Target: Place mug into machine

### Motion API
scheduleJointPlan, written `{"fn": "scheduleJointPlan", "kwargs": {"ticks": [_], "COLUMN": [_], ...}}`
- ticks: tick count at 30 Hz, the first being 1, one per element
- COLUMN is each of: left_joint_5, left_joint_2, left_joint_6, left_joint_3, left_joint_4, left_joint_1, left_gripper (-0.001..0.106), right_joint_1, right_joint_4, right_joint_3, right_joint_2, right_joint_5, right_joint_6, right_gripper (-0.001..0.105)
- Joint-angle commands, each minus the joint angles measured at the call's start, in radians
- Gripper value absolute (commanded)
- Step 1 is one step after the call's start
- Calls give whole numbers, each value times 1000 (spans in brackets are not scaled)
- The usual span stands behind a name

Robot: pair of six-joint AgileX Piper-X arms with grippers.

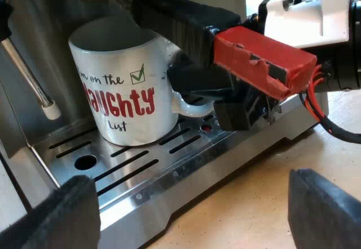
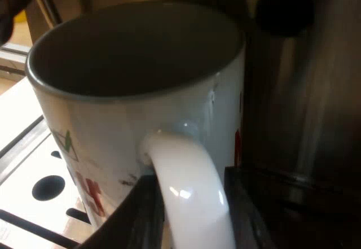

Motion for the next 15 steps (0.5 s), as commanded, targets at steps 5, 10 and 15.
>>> {"fn": "scheduleJointPlan", "kwargs": {"ticks": [5,10,15], "left_joint_5": [-16,-16,-16], "left_joint_2": [2,2,2], "left_joint_6": [-2,-2,-2], "left_joint_3": [-2,-2,-16], "left_joint_4": [-6,-28,-35], "left_joint_1": [-2,-2,-2], "left_gripper": [71,71,71], "right_joint_1": [56,74,77], "right_joint_4": [145,333,482], "right_joint_3": [-10,-10,-1], "right_joint_2": [-71,-153,-243], "right_joint_5": [19,31,51], "right_joint_6": [-9,-4,56], "right_gripper": [29,29,29]}}
